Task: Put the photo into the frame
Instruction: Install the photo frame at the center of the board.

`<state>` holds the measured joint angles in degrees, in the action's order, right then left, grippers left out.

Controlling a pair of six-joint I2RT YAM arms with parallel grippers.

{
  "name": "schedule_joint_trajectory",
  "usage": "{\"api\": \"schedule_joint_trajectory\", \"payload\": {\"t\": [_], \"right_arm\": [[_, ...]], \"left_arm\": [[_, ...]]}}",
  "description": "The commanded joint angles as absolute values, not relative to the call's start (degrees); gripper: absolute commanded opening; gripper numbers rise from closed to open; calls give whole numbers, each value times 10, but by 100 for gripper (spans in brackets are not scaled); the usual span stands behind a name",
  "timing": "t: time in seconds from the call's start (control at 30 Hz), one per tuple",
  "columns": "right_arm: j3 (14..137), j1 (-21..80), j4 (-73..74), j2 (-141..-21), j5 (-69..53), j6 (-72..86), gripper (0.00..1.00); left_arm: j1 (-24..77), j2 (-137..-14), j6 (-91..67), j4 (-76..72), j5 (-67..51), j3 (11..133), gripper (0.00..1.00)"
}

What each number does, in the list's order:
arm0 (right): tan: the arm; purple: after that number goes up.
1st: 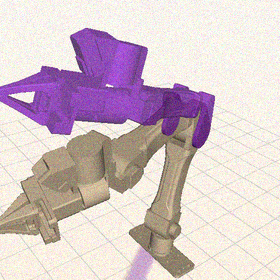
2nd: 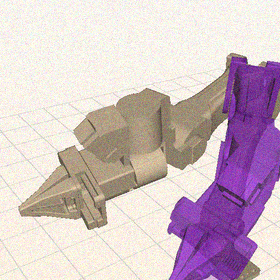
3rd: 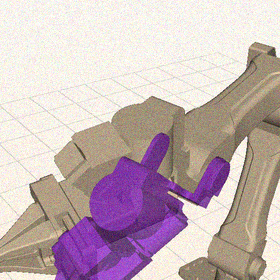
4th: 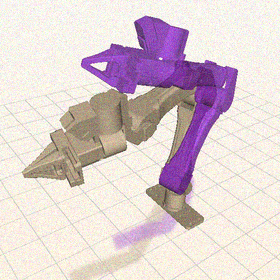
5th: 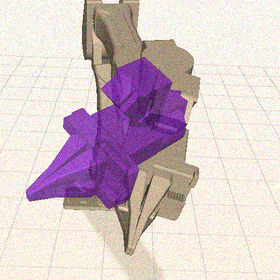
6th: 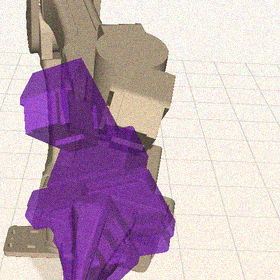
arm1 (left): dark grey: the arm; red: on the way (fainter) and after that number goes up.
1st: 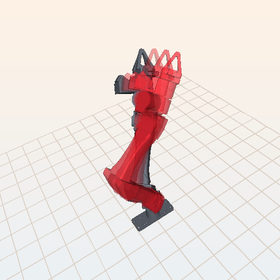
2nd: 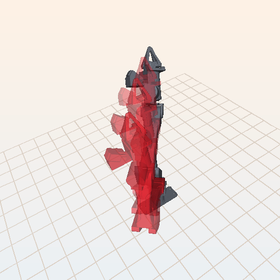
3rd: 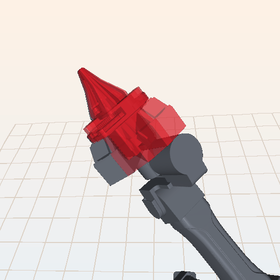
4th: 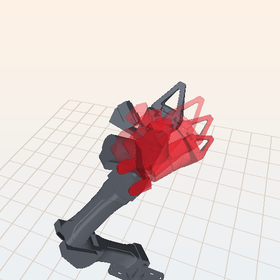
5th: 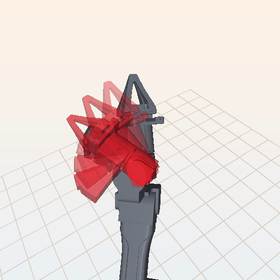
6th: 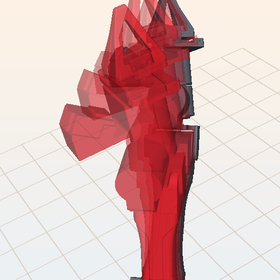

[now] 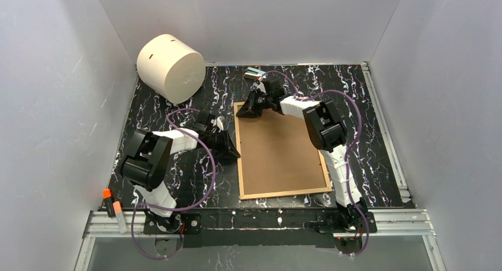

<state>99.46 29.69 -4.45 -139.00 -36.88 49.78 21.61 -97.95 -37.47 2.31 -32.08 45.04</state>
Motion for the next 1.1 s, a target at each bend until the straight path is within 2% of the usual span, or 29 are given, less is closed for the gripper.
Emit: {"api": "schedule_joint_trajectory", "payload": {"t": [0.0,0.4,0.53,0.67,0.77,1.07], "right_arm": [[965,285,34,-1409,-298,469,18],[980,285,79,-1416,-272,445,22],[955,285,-13,-1399,-332,469,22],[932,284,-117,-1393,-393,511,9],[918,284,-187,-1395,-425,547,6],[899,283,-312,-1405,-460,622,7]], "left_arm": [[219,-1031,-318,113,-135,406,17],[219,-1033,-318,112,-135,406,17],[219,-1035,-318,113,-135,407,17],[219,-1037,-318,113,-135,407,17],[219,-1037,-318,113,-134,407,17],[219,-1037,-317,113,-132,408,17]]}}
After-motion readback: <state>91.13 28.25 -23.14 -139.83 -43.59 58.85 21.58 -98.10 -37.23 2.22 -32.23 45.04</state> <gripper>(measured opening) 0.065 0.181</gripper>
